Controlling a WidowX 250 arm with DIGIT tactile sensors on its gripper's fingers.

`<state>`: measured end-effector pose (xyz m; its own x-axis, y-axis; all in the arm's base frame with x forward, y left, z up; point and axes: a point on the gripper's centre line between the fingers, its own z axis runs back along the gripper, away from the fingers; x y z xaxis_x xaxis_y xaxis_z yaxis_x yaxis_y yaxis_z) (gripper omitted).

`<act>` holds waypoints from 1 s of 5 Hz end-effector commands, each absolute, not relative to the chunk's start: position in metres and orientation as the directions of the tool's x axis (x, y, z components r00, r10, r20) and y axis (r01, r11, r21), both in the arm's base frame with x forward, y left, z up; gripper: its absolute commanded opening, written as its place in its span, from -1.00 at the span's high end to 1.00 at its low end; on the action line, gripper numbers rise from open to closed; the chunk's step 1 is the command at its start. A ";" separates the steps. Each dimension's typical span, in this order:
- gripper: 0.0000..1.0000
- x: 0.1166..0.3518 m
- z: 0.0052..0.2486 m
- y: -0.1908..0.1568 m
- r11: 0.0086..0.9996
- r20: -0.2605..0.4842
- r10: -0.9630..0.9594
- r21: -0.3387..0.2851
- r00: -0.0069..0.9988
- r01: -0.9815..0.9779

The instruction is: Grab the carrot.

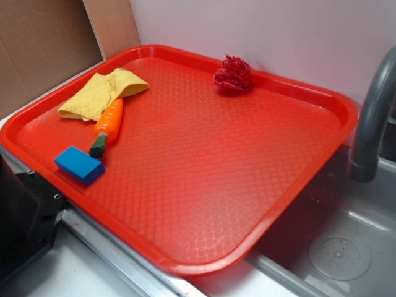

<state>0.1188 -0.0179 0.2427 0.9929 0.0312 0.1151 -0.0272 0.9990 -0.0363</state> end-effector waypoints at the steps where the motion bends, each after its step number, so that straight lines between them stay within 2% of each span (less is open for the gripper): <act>1: -1.00 0.119 0.243 -0.018 0.999 0.115 0.031 -0.036 0.993 -0.027; 2: -1.00 0.121 0.240 -0.009 0.952 0.114 0.287 -0.142 0.951 -0.271; 3: -1.00 0.130 0.231 0.000 0.854 0.125 0.515 -0.158 0.848 -0.495; 4: -1.00 0.141 0.217 0.009 0.708 0.151 0.706 -0.162 0.691 -0.688; 5: -1.00 0.149 0.197 0.020 0.632 0.169 0.775 -0.203 0.609 -0.747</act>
<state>0.1465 0.0179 0.1919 0.6224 0.7671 0.1556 -0.7439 0.6415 -0.1872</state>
